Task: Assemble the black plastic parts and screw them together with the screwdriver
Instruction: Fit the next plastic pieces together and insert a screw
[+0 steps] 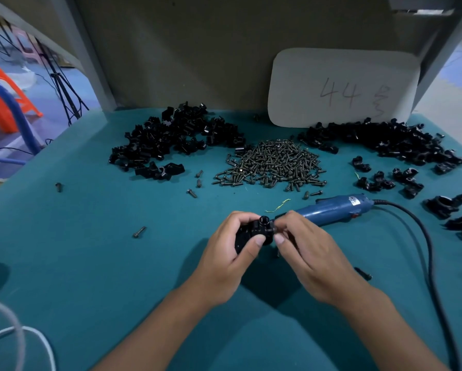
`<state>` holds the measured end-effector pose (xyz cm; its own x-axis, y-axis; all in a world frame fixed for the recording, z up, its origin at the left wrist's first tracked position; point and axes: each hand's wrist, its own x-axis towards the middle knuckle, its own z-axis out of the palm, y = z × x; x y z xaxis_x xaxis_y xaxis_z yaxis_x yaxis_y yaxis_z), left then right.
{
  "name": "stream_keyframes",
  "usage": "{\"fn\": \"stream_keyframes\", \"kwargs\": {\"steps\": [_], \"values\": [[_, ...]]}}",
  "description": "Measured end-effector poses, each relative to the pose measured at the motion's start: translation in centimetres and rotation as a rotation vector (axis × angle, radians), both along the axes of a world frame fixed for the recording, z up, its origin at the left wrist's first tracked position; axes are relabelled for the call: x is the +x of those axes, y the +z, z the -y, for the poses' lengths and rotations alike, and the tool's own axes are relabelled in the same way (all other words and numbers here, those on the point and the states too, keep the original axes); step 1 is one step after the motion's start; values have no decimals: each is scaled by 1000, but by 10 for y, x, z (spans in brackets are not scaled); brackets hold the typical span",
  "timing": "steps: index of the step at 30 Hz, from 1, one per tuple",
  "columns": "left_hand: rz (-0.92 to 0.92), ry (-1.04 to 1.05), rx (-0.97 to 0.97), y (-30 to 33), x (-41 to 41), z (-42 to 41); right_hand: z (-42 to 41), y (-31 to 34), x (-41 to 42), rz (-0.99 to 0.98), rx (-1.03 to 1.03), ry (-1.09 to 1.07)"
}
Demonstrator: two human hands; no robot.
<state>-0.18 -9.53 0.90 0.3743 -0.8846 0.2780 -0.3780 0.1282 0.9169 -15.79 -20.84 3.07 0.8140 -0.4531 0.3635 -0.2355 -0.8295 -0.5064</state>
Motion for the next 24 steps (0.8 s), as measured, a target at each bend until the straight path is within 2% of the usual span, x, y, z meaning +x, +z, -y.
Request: {"fn": "stream_keyframes", "kwargs": {"steps": [3, 5, 12, 18, 22, 24], "values": [[28, -20, -6, 1, -1, 0, 3, 3, -1, -25, -120, -4], [38, -30, -12, 2, -1, 0, 3, 4, 0, -27, -123, -6], [50, -64, -24, 1, -3, 0, -3, 0, 3, 48, 153, -12], [14, -24, 2, 0, -1, 0, 1, 0, -1, 7, -7, -32], [99, -50, -26, -2, -2, 1, 0, 1, 1, -21, 6, -49], [60, -50, -18, -4, -1, 2, -1, 3, 0, -37, 22, -84]]}}
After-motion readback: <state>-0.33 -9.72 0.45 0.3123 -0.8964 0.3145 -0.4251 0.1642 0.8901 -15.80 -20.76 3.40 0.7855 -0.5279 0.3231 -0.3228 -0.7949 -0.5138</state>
